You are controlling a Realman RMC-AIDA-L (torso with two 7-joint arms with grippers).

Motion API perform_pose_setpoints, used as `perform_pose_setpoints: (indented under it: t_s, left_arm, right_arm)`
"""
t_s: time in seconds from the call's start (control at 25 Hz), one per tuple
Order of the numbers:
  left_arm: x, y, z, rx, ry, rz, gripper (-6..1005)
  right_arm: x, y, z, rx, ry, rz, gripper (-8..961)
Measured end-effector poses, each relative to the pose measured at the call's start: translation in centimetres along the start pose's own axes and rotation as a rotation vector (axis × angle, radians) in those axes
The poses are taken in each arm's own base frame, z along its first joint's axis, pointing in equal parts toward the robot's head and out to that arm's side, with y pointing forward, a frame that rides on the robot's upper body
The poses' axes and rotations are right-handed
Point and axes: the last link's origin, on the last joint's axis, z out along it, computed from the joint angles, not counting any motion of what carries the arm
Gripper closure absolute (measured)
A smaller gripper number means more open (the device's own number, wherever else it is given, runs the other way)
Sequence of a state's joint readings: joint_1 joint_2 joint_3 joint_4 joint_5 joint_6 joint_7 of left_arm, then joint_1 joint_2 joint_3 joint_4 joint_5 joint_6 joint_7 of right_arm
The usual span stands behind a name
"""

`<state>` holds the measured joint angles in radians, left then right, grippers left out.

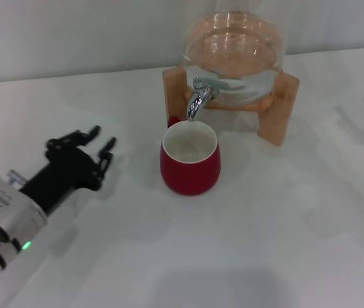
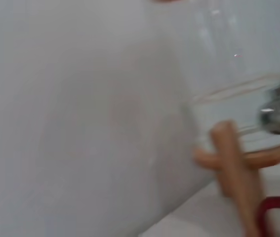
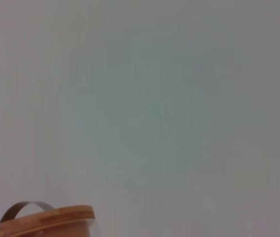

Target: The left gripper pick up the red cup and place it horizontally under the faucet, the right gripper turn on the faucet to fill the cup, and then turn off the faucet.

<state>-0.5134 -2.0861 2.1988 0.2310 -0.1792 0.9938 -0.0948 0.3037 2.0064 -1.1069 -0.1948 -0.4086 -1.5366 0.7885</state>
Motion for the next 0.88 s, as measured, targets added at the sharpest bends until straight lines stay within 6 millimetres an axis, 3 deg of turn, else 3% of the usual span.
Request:
perform_pose_setpoints:
  t_s: [0.48, 0.68, 0.8, 0.88]
  left_arm:
    - [-0.7, -4.6, -3.0, 0.321, 0.030, -0.138, 678]
    - [-0.8, -5.8, -4.7, 0.435, 0.062, -0.166, 552]
    - [-0.6, -6.2, -5.5, 0.476, 0.096, -0.165, 309]
    - [-0.5, -6.6, -6.2, 0.513, 0.125, -0.166, 252]
  right_arm:
    - [0.0, 0.0, -0.1, -0.002, 0.005, 0.001, 125]
    - [0.1, 0.1, -0.1, -0.006, 0.011, 0.002, 125]
    - [0.3, 0.2, -0.3, -0.012, 0.020, 0.005, 125]
    - [0.5, 0.4, -0.5, -0.021, 0.029, 0.007, 125]
